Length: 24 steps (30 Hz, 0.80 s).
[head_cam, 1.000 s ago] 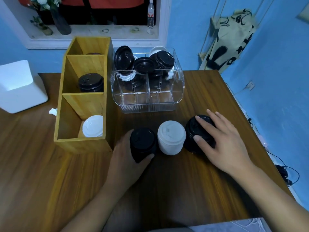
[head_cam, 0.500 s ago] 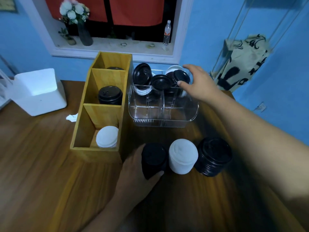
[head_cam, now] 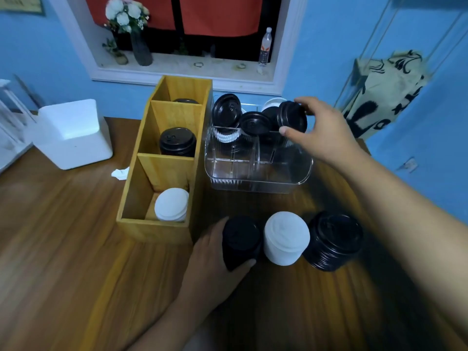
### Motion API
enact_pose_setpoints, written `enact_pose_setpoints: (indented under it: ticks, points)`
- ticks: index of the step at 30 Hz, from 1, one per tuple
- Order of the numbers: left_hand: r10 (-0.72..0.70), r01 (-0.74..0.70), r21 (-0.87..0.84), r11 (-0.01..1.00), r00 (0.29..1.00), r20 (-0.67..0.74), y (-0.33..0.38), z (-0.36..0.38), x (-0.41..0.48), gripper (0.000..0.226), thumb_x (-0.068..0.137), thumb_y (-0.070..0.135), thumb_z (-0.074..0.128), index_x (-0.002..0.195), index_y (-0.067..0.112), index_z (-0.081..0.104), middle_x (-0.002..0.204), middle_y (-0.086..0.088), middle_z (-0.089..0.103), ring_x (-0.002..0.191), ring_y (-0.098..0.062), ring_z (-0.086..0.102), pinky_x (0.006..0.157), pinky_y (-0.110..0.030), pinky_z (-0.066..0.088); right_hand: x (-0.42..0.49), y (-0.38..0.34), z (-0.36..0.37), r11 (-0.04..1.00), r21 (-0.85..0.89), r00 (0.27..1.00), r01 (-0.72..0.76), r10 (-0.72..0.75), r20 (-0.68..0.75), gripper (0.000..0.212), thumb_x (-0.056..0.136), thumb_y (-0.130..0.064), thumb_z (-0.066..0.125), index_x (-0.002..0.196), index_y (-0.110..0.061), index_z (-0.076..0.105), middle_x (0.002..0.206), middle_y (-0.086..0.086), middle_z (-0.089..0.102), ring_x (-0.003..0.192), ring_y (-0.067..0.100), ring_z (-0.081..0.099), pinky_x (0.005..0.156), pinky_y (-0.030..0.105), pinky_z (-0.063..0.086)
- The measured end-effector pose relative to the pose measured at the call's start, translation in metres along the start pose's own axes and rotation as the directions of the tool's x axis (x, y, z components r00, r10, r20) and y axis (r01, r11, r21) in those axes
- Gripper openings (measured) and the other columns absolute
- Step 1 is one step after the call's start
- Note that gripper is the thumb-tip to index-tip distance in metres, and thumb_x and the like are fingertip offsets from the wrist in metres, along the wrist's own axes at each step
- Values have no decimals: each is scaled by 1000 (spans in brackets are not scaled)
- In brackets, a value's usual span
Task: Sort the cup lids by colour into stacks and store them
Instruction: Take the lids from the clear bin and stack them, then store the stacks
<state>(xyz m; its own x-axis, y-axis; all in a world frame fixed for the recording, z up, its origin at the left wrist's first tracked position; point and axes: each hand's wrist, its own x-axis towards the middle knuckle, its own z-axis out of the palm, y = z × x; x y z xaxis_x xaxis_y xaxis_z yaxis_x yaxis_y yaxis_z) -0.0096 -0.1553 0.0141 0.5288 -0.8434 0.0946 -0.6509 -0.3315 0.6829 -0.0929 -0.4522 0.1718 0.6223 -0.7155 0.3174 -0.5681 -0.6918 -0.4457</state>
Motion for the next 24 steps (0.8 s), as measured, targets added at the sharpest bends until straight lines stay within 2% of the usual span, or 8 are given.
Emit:
enact_pose_setpoints:
  ticks: [5,7,9,11,13,19,21,24]
  points:
    - [0,0,28,1000,1000,-6,4,-1,1,101,74,59,81,154,34,25,151,15,41,122,16,21,103,-9,19,-139,-36,-21,990,124,987,65,-82,141,79,75,-61,74,145,-36,49,130,-22,54,118,-8,49,100,4,32]
    - [15,-14,35,999,1000,-13,4,-1,1,99,73,57,82,153,32,28,149,14,44,123,15,25,101,-6,19,-190,-43,-21,986,154,976,65,-95,194,79,74,-63,72,146,-40,46,133,-32,49,122,-17,44,99,-2,28]
    - [8,-8,24,1000,1000,-17,4,-2,1,98,73,55,83,152,29,32,147,11,47,130,4,36,105,-12,24,-233,-44,-12,984,172,964,54,-96,248,78,75,-63,74,144,-45,44,136,-35,47,129,-15,42,102,3,33]
    - [2,-1,14,1000,1000,-28,5,-3,1,98,72,52,85,151,25,35,147,7,49,133,-8,42,106,-18,28,-267,-37,4,986,159,956,48,-91,278,77,76,-67,70,145,-45,43,140,-33,46,132,-8,44,105,16,39]
    - [5,-4,21,1000,999,-36,5,-4,1,99,71,50,86,151,23,35,147,5,49,134,-9,42,106,-19,28,-288,-24,20,993,117,951,11,-46,305,79,77,-72,65,147,-44,41,143,-29,44,132,-4,45,106,23,41]
    - [7,-6,22,1000,999,-35,7,-2,1,96,72,51,85,150,24,36,145,5,48,133,-10,43,106,-22,32,-310,4,40,999,-46,934,-4,20,356,86,79,-76,58,151,-32,42,139,-16,49,122,6,44,102,29,48]
    - [9,-8,11,1000,999,-44,8,-2,1,95,72,49,86,148,24,36,144,5,50,132,-10,44,106,-23,33,-312,8,39,999,-32,937,-15,25,349,91,77,-77,60,152,-31,41,139,-15,49,122,6,42,103,27,44]
    - [5,-4,16,1000,999,-49,9,-1,0,97,72,49,86,150,22,36,145,4,49,133,-11,43,106,-23,32,-314,15,30,990,74,940,-117,87,331,96,72,-79,64,153,-34,38,140,-21,45,124,1,41,104,21,35]
